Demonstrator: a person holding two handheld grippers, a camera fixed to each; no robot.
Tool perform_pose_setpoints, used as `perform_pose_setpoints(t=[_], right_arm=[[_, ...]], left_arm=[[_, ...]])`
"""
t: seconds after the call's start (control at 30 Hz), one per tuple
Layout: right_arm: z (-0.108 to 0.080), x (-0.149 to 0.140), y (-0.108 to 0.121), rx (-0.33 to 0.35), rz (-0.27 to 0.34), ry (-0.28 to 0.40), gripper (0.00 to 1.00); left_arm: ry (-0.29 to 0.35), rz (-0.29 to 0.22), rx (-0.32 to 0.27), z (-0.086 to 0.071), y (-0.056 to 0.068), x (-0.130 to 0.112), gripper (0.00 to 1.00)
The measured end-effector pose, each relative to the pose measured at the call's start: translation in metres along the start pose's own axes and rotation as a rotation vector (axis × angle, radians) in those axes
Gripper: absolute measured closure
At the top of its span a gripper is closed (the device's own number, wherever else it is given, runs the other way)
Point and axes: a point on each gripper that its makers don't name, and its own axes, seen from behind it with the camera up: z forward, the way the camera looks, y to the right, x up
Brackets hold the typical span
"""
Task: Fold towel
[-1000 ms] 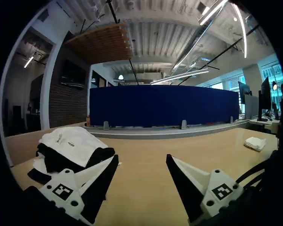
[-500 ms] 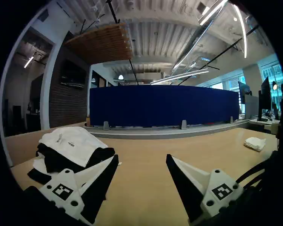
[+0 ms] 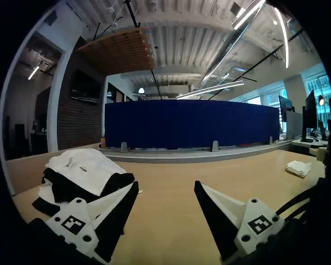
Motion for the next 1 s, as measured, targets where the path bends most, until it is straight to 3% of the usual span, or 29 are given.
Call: perform_pose_setpoints(t=[1.0], right_arm=[[0.0015,0.0018,-0.0026,0.015,0.0,0.0,0.0]], left_arm=[[0.0,0.0,0.0,0.0009,-0.0003,-0.0004,0.06]])
